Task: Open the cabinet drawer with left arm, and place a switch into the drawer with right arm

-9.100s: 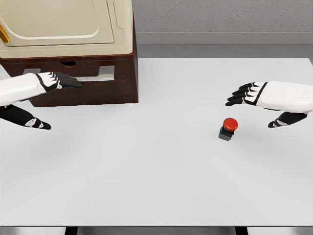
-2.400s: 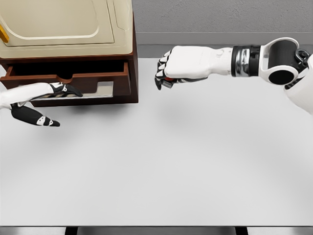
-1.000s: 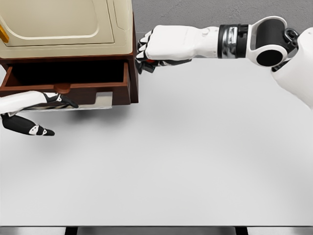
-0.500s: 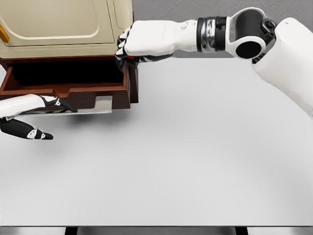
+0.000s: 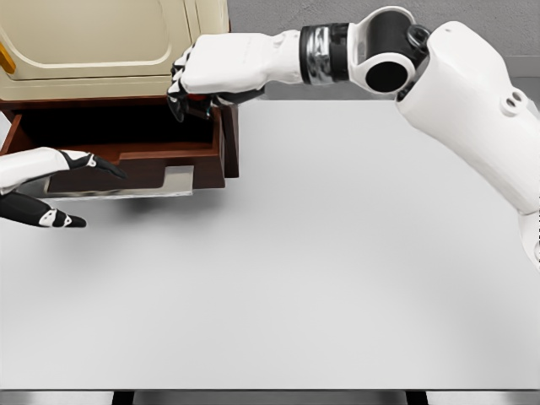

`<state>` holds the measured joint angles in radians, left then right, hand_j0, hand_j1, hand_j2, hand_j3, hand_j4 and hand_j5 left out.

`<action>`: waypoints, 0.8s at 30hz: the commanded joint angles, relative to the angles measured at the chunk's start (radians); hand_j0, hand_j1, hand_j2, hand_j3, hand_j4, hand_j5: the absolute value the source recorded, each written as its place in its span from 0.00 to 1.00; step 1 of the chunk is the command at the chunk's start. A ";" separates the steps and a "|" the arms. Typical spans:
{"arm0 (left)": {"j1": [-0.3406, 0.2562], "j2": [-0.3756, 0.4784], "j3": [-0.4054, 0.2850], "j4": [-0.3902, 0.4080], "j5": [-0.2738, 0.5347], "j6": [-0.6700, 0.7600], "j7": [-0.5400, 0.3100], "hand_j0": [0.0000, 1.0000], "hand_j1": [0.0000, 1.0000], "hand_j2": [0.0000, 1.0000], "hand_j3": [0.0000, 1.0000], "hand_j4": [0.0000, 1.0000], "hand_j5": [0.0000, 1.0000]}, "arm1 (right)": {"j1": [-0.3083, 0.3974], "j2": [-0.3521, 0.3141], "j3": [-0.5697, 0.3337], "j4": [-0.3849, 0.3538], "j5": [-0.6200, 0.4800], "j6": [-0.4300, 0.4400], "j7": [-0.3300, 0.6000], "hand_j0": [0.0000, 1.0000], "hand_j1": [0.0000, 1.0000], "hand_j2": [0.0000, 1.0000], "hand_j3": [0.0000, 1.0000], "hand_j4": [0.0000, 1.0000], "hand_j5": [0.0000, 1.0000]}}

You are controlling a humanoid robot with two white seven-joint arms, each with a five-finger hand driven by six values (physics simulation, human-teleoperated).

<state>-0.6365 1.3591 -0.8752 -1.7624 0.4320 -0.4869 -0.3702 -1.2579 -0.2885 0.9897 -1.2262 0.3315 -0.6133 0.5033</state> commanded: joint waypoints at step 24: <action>-0.002 0.035 0.064 0.000 0.001 -0.124 -0.009 0.65 0.65 0.65 0.65 0.65 0.65 | -0.009 0.123 0.004 0.194 0.012 0.002 0.038 0.60 0.60 0.60 0.60 0.60 0.60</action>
<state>-0.6412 1.3966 -0.8168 -1.7626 0.4271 -0.6125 -0.3745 -1.2671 -0.1684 1.0020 -1.0419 0.3496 -0.6138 0.5326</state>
